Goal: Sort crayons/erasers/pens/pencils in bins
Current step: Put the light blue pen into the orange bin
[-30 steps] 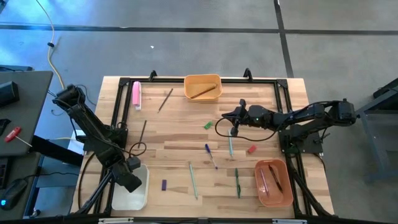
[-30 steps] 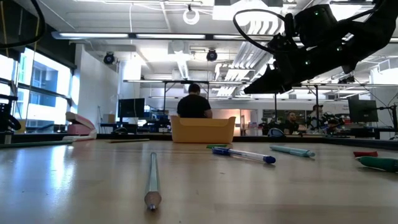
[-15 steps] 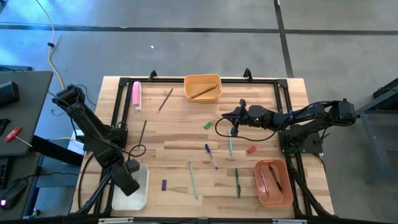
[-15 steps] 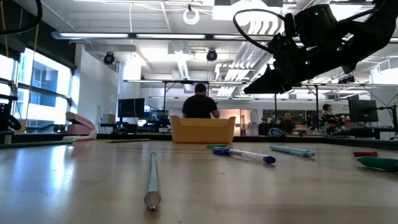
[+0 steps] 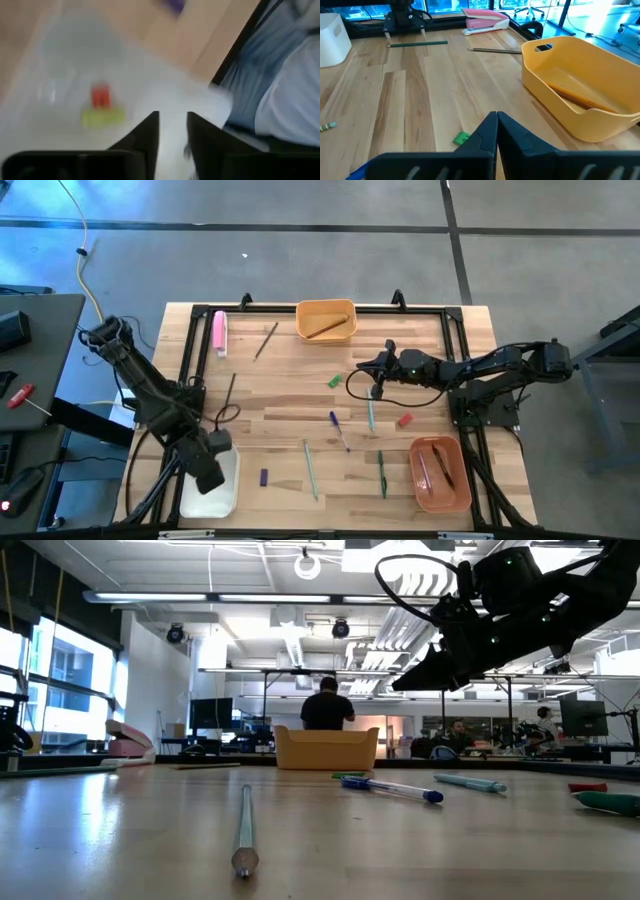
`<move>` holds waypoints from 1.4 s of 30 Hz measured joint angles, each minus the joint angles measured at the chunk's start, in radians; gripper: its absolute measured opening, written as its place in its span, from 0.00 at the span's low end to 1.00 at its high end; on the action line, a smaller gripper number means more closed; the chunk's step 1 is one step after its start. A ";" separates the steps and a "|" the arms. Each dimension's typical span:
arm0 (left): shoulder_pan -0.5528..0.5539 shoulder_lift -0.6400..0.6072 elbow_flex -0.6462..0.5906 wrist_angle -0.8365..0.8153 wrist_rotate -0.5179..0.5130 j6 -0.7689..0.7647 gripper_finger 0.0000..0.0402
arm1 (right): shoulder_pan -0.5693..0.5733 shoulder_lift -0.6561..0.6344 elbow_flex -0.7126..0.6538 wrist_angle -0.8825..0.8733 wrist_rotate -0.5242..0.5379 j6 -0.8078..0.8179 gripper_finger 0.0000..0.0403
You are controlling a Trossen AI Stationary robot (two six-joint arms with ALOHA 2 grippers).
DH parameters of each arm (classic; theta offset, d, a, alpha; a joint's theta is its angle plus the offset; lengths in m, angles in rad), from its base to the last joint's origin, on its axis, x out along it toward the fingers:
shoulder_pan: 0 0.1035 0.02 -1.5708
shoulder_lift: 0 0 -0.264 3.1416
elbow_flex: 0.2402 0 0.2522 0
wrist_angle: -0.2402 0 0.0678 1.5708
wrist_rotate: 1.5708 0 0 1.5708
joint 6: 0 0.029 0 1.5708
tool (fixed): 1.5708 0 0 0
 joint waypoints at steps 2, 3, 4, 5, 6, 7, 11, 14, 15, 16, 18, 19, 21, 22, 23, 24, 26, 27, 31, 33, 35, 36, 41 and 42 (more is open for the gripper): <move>0.044 -0.015 -0.002 0.022 -0.077 0.104 0.13 | 0.000 0.000 0.000 0.000 0.000 0.004 0.00; 0.073 -0.024 -0.009 0.039 -0.106 0.163 0.09 | 0.000 0.000 0.000 0.000 0.000 0.005 0.00; 0.106 -0.037 -0.021 0.060 -0.127 0.225 0.05 | 0.000 0.000 0.000 0.000 -0.001 0.005 0.00; 0.142 -0.052 -0.039 0.092 -0.141 0.284 0.03 | 0.000 0.000 0.000 0.000 -0.001 0.005 0.00; 0.179 -0.067 -0.064 0.144 -0.144 0.339 0.01 | 0.000 0.000 0.000 0.000 -0.001 0.006 0.00; 0.216 -0.081 -0.091 0.201 -0.142 0.396 0.02 | 0.000 0.000 0.000 0.000 -0.004 0.009 0.00; 0.365 -0.133 -0.229 0.496 -0.087 0.604 0.01 | 0.000 0.000 0.000 0.000 -0.018 0.009 0.00; 0.484 -0.144 -0.334 0.729 -0.053 0.746 0.00 | 0.000 0.000 0.000 -0.001 -0.021 0.020 0.00; 0.522 -0.144 -0.365 0.806 -0.044 0.787 0.00 | 0.000 0.000 0.000 -0.001 -0.023 0.028 0.00; 0.559 -0.141 -0.393 0.881 -0.029 0.828 0.00 | 0.000 0.000 0.000 -0.002 -0.025 0.031 0.00; 0.620 -0.127 -0.442 1.026 -0.007 0.904 0.00 | 0.007 0.000 0.000 -0.008 -0.025 0.036 0.00; 0.646 -0.117 -0.461 1.087 -0.004 0.940 0.00 | 0.011 0.000 0.000 -0.008 -0.024 0.037 0.00; 0.694 -0.100 -0.490 1.180 -0.003 1.013 0.00 | 0.022 0.000 0.000 -0.008 -0.025 0.036 0.00; 0.715 -0.091 -0.500 1.222 -0.003 1.049 0.00 | 0.027 0.000 0.000 -0.007 -0.025 0.036 0.00; 0.735 -0.083 -0.509 1.262 -0.003 1.079 0.00 | 0.031 0.000 0.000 -0.007 -0.025 0.036 0.00; 0.753 -0.075 -0.516 1.296 -0.003 1.108 0.00 | 0.034 0.000 0.000 -0.006 -0.025 0.036 0.00; 0.782 -0.060 -0.521 1.351 -0.003 1.165 0.00 | 0.038 0.000 0.000 -0.006 -0.024 0.036 0.00; 0.794 -0.053 -0.521 1.380 -0.003 1.192 0.00 | 0.040 0.000 0.000 -0.006 -0.024 0.036 0.00; 0.834 -0.036 -0.521 1.464 -0.005 1.285 0.00 | 0.040 0.000 0.000 -0.014 -0.024 0.058 0.00; 0.852 -0.034 -0.521 1.493 -0.007 1.312 0.00 | 0.040 0.000 0.000 -0.027 -0.024 0.074 0.00; 0.867 -0.034 -0.521 1.502 -0.008 1.323 0.00 | 0.038 0.000 0.000 -0.036 -0.024 0.064 0.00; 0.873 -0.034 -0.521 1.509 -0.008 1.324 0.00 | 0.038 0.000 0.000 -0.035 -0.024 0.046 0.00; 0.897 -0.034 -0.521 1.516 -0.010 1.373 0.00 | 0.038 0.000 0.000 -0.031 -0.023 0.064 0.00; 0.903 -0.034 -0.521 1.516 -0.009 1.382 0.00 | 0.038 0.000 0.000 -0.031 -0.023 0.081 0.00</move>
